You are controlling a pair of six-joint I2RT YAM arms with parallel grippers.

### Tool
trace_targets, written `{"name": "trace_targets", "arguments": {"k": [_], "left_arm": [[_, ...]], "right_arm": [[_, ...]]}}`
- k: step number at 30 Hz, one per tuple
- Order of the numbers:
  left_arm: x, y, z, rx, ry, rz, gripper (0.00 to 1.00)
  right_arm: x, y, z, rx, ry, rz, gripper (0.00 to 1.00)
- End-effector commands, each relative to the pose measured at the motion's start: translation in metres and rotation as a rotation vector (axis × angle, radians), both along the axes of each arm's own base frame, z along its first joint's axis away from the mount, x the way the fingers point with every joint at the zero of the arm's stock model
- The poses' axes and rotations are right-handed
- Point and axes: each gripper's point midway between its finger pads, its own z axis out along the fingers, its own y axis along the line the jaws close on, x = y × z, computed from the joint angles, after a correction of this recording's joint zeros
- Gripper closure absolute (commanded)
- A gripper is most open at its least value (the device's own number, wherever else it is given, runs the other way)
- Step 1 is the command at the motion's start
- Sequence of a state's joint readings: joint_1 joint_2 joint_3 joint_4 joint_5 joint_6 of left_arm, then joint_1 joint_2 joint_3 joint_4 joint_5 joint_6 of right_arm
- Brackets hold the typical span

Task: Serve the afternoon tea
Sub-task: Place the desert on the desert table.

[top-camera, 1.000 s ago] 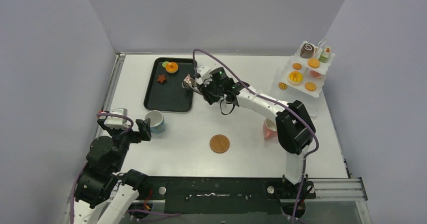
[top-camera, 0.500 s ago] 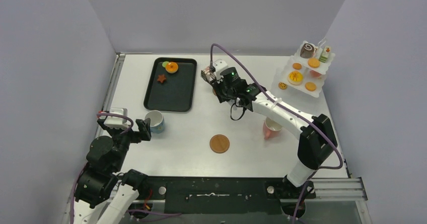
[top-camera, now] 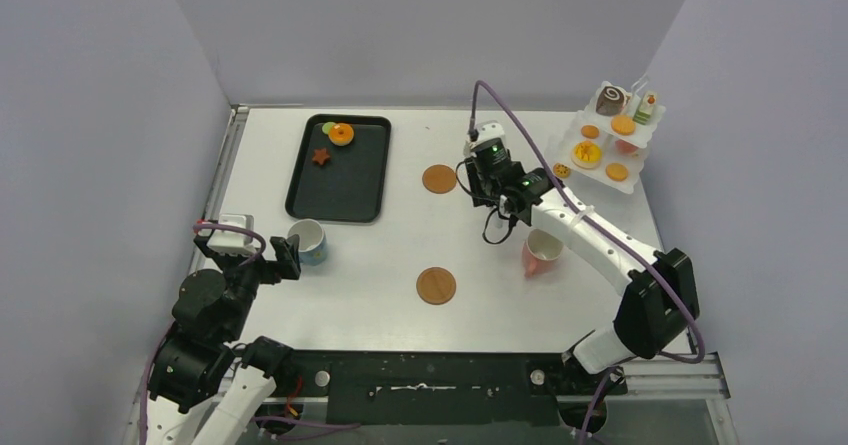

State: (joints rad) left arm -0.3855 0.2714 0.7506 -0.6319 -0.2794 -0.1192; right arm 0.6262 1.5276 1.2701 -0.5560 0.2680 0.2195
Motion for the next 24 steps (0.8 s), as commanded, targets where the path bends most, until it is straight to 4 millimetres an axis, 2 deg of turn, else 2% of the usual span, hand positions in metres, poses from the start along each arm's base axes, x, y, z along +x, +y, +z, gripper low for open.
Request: {"name": "trace_targets", "arguments": {"k": [1, 12, 24], "left_arm": [[0.004, -0.006, 0.014, -0.015, -0.05, -0.026, 0.1], [0.005, -0.008, 0.014, -0.013, -0.042, -0.031, 0.1], [0.006, -0.009, 0.013, -0.011, -0.036, -0.036, 0.1]], "right_arm": [[0.004, -0.041, 0.026, 0.036, -0.077, -0.168, 0.66], [-0.013, -0.105, 0.006, 0.028, -0.001, -0.386, 0.65], [-0.028, -0.148, -0.007, 0.016, 0.011, -0.493, 0.64]]}}
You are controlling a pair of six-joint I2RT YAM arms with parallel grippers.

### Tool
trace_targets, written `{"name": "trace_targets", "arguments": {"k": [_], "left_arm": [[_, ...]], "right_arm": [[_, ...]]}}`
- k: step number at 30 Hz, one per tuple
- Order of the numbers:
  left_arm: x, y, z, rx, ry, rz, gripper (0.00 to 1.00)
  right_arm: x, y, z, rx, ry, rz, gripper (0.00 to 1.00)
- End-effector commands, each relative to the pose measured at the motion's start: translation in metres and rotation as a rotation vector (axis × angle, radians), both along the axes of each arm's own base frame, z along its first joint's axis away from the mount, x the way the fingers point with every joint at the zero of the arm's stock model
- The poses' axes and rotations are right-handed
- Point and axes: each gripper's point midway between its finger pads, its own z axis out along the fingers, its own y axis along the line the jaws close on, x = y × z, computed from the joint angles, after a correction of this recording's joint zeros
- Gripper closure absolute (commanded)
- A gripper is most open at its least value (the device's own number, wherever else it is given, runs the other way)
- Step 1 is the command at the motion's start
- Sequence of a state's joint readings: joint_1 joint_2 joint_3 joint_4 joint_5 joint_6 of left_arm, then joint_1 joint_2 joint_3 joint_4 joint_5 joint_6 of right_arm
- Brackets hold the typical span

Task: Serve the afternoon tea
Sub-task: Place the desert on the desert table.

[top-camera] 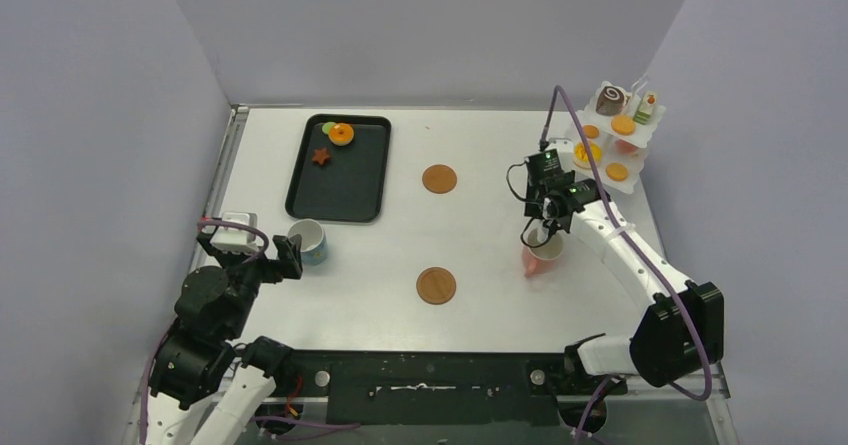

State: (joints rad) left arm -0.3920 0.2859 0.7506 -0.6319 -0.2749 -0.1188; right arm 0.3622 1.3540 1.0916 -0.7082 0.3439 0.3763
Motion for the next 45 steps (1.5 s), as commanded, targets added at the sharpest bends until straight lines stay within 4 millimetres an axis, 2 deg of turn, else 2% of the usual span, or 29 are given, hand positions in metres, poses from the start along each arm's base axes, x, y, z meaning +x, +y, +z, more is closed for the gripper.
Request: {"name": "trace_targets", "arguments": {"k": [1, 12, 24, 30, 34, 42, 45], "left_arm": [[0.004, -0.006, 0.015, -0.016, -0.047, -0.025, 0.1], [0.005, -0.007, 0.015, -0.017, -0.047, -0.029, 0.1], [0.003, -0.008, 0.016, -0.019, -0.054, -0.035, 0.1], [0.002, -0.008, 0.016, -0.019, -0.055, -0.038, 0.1], [0.001, -0.006, 0.017, -0.02, -0.06, -0.03, 0.1], [0.001, -0.007, 0.017, -0.022, -0.06, -0.038, 0.1], [0.001, -0.009, 0.017, -0.023, -0.058, -0.045, 0.1]], "right_arm": [[0.006, -0.017, 0.014, 0.013, -0.087, -0.075, 0.64], [-0.009, -0.035, 0.001, 0.024, -0.048, -0.155, 0.63], [-0.026, -0.071, -0.001, 0.003, -0.051, -0.276, 0.63], [-0.018, -0.076, -0.012, 0.03, -0.035, -0.251, 0.62], [-0.011, -0.088, -0.022, 0.017, -0.022, -0.254, 0.61], [-0.005, -0.103, -0.024, -0.025, -0.051, -0.303, 0.61], [0.003, -0.103, -0.022, -0.024, -0.094, -0.291, 0.61]]}}
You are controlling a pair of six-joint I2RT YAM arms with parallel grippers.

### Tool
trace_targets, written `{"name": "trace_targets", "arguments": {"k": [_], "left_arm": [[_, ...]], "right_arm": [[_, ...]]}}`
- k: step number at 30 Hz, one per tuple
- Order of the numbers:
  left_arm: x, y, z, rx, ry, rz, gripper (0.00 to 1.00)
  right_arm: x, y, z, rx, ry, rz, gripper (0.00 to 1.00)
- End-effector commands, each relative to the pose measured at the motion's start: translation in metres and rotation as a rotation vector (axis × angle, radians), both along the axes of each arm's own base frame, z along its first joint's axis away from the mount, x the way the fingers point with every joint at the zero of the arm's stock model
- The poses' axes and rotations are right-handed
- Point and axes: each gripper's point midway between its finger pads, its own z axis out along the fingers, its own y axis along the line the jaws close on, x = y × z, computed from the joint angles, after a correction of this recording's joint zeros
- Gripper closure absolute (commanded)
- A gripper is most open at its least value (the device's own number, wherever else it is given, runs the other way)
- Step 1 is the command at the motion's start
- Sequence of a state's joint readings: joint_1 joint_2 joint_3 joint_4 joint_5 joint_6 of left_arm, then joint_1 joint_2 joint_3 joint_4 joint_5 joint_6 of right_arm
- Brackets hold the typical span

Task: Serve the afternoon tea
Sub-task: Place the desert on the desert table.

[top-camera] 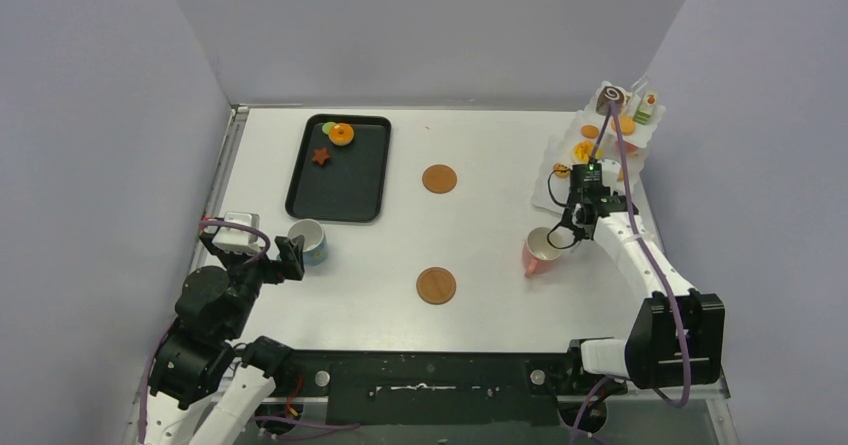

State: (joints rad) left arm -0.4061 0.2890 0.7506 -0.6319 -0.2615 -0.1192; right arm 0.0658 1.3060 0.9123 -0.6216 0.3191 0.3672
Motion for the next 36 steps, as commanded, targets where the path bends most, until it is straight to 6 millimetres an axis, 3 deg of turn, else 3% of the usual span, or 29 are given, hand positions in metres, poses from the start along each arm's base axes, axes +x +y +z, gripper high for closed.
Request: {"name": "trace_targets", "arguments": {"k": [1, 11, 21, 23, 36], "left_arm": [[0.002, -0.004, 0.018, -0.023, -0.062, -0.02, 0.1], [0.002, -0.005, 0.017, -0.021, -0.058, -0.02, 0.1], [0.003, -0.003, 0.015, -0.015, -0.051, -0.01, 0.1], [0.004, -0.003, 0.016, -0.014, -0.052, -0.01, 0.1], [0.003, -0.003, 0.016, -0.014, -0.054, -0.01, 0.1]], "right_arm": [[0.028, -0.009, 0.02, -0.046, -0.155, -0.008, 0.61], [0.052, -0.026, 0.025, -0.136, -0.22, -0.053, 0.6], [0.076, -0.035, 0.011, -0.111, -0.221, -0.046, 0.59], [0.076, -0.044, 0.008, -0.104, -0.214, -0.065, 0.57], [0.064, -0.039, 0.014, -0.07, -0.201, -0.078, 0.5]]}}
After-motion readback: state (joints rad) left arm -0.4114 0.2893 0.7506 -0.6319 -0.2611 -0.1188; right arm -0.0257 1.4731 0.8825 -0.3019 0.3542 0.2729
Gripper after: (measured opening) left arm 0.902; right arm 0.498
